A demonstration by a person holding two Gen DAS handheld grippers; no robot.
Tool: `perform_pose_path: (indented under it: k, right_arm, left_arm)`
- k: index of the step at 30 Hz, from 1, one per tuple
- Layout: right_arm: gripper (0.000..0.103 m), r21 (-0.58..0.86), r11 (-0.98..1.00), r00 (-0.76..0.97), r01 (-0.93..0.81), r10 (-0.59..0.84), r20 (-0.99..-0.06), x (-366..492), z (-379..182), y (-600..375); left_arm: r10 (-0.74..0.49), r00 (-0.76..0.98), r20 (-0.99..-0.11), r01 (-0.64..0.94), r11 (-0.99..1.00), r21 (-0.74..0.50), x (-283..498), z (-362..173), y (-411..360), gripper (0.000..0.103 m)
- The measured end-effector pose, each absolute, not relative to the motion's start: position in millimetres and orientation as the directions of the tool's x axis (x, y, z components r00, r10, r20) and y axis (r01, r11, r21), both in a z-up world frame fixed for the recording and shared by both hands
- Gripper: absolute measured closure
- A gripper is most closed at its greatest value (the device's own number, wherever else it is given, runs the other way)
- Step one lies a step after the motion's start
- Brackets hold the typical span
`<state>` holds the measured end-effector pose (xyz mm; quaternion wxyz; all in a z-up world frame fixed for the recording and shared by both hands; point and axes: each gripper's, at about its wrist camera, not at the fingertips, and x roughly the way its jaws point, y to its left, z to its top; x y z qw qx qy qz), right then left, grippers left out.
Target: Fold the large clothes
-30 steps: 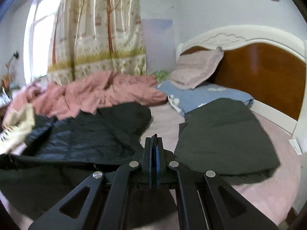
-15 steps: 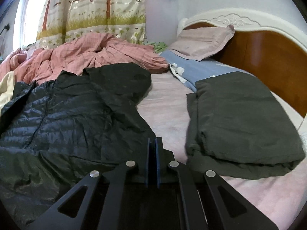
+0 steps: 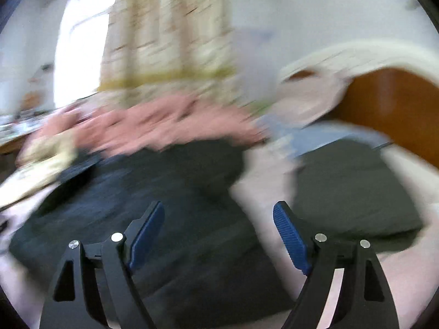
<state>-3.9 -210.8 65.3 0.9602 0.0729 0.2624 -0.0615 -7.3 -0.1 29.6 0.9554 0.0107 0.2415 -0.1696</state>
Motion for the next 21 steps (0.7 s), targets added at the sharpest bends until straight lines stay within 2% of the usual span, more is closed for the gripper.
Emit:
perform_pose_path:
  k: [1,3,6,8,11,13,16,18,21]
  right_arm:
    - [0.020,0.148,0.987,0.826,0.065,0.030,-0.562,-2,54,-200]
    - [0.020,0.143,0.990,0.782,0.008,0.083,-0.617,0,37,-180]
    - [0.020,0.009,1.000,0.740,-0.019,0.020,-0.673,9,15,-152]
    - [0.020,-0.053,0.999,0.725,0.003,-0.039,-0.688,20,3,-146]
    - [0.020,0.033,0.997,0.704,0.067,-0.024,-0.710,40,-6,-165]
    - [0.020,0.082,0.987,0.712,0.135,-0.039,-0.701,49,-4,-182]
    - [0.020,0.153,0.968,0.702,0.201,-0.033,-0.712,59,-9,-216]
    - [0.020,0.134,0.950,0.685,0.283,-0.103,-0.721,61,-12,-232]
    - [0.020,0.206,0.913,0.678,0.351,-0.096,-0.728,57,-15,-266]
  left_arm:
    - [-0.348,0.801,-0.488,0.366,0.929,-0.061,-5,25,-9,0.029]
    - [-0.324,0.780,-0.535,0.373,0.928,-0.019,1,13,-25,0.029]
    - [-0.104,0.801,-0.589,0.208,0.972,0.112,20,-10,-34,0.028]
    - [-0.015,0.776,-0.630,0.098,0.991,0.097,40,-23,-22,0.028]
    - [0.065,0.721,-0.689,-0.087,0.996,0.004,61,-31,19,0.029]
    - [0.124,0.706,-0.697,-0.196,0.980,-0.024,64,-36,45,0.031]
    - [0.214,0.683,-0.699,-0.277,0.961,0.023,64,-39,59,0.031]
    - [0.228,0.679,-0.698,-0.299,0.954,0.021,65,-37,64,0.031]
    - [0.266,0.683,-0.680,-0.363,0.932,0.000,49,-38,74,0.031]
